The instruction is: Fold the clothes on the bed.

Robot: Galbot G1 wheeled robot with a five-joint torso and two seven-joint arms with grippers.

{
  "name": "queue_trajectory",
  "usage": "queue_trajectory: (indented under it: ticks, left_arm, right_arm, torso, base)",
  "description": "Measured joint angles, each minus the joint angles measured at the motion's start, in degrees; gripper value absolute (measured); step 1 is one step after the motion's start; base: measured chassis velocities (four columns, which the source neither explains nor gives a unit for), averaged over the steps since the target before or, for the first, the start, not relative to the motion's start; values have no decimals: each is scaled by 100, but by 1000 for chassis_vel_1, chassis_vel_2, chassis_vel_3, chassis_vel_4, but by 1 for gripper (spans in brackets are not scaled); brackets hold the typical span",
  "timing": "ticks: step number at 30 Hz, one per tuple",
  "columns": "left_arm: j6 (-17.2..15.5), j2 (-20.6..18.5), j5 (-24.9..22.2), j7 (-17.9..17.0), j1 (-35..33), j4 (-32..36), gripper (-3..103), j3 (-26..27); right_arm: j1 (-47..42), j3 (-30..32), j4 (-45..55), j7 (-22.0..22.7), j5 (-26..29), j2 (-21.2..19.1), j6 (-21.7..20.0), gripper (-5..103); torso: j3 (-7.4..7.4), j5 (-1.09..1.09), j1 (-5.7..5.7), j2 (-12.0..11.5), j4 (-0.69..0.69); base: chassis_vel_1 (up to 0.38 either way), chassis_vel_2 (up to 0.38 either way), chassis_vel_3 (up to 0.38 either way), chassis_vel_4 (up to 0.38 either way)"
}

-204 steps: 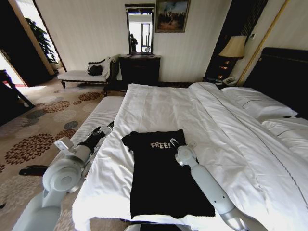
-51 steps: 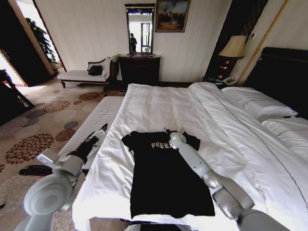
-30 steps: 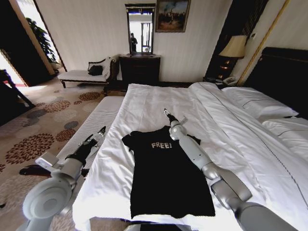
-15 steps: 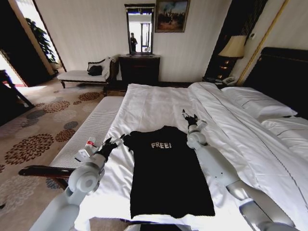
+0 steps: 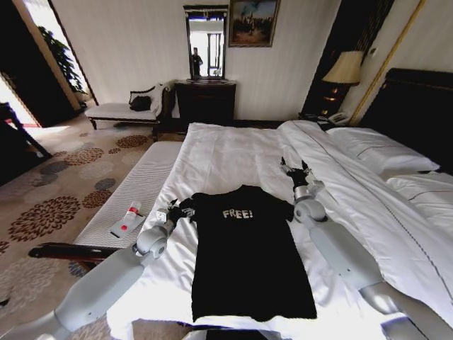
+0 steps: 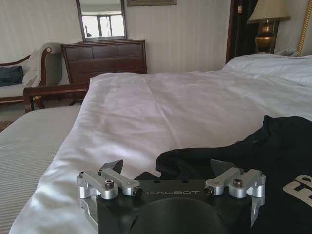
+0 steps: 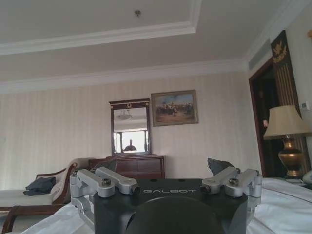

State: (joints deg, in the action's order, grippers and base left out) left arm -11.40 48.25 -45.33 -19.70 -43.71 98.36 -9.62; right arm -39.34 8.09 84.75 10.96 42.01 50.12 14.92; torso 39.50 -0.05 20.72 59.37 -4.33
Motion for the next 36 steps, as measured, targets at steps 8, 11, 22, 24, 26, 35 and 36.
queue_trajectory:
  ticks: [8,11,22,24,26,35,36]
  left_arm:
    - [-18,291,-38,17,566,-635,100,-547]
    - [-31,320,-36,35,748,-837,100,-748]
    - [-30,838,59,113,1847,-2054,100,-1605]
    - [-6,1006,127,137,2016,-2350,100,-1706]
    - [15,1169,189,147,2172,-2646,100,-1777]
    - [178,1690,423,179,2587,-3582,100,-1739]
    - [181,1747,413,185,2635,-3697,100,-1684]
  right_arm:
    - [-485,246,352,11,-188,8,41,100]
    - [-555,292,401,172,-131,57,-37,100]
    - [-595,343,438,522,56,186,-201,100]
    - [-602,357,438,548,72,195,-211,100]
    - [-609,376,438,562,84,201,-218,100]
    - [-729,445,454,575,85,213,-224,100]
    - [-742,449,454,576,81,219,-225,100]
  torso:
    - [0,3,0,0,-3]
    - [0,2,0,0,2]
    - [0,2,0,0,-1]
    - [0,2,0,0,0]
    - [0,2,0,0,0]
    - [0,3,0,0,0]
    - [0,3,0,0,0]
  base:
    - [0,0,0,0]
    - [0,0,0,0]
    - [0,0,0,0]
    - [0,0,0,0]
    - [0,0,0,0]
    - [0,0,0,0]
    - [0,0,0,0]
